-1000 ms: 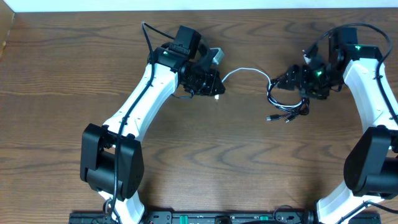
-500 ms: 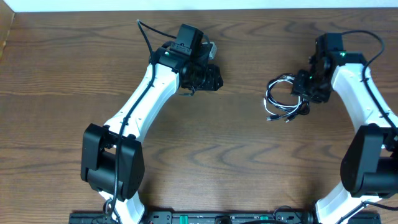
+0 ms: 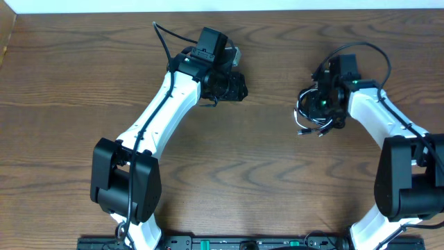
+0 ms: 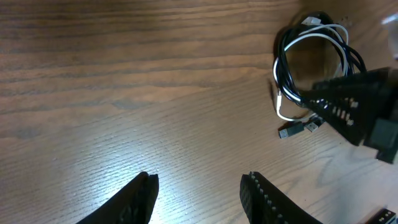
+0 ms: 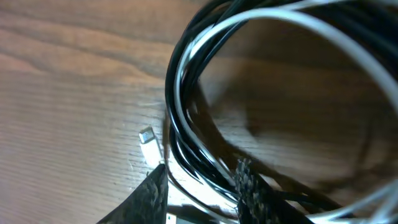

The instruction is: Untangle cables

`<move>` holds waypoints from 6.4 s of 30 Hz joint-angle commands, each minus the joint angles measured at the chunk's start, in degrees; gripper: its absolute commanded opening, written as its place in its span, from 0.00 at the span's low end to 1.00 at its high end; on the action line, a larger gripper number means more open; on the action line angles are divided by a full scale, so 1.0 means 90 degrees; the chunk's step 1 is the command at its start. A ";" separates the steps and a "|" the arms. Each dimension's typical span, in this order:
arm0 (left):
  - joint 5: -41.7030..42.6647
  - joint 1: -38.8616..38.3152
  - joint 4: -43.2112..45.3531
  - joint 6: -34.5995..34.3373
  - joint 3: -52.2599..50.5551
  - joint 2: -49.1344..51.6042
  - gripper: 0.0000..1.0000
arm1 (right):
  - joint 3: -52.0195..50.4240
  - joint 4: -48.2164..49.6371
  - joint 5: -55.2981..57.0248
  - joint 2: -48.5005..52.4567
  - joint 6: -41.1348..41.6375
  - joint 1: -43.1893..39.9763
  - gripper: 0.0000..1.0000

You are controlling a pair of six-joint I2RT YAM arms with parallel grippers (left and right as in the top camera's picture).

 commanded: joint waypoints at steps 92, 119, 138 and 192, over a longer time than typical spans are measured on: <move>0.1598 -0.0476 0.1234 -0.0823 0.0022 0.0194 0.08 | 0.0848 -0.0588 -0.2727 -0.0772 0.3344 0.0374 0.53; 0.1712 -0.0393 0.1331 -0.0933 0.0022 0.0194 0.08 | 0.0590 0.0413 -0.2681 0.0299 0.4605 0.0821 0.28; 0.1710 0.1290 0.0313 -0.0095 0.0032 0.0192 0.07 | 0.0590 -0.2057 0.0860 0.0301 0.2222 -0.0311 0.01; -0.1083 -0.1763 0.0738 -0.1991 -0.1411 0.0367 0.61 | 0.1394 -0.2713 -0.1299 -0.1190 0.0527 -0.1447 0.99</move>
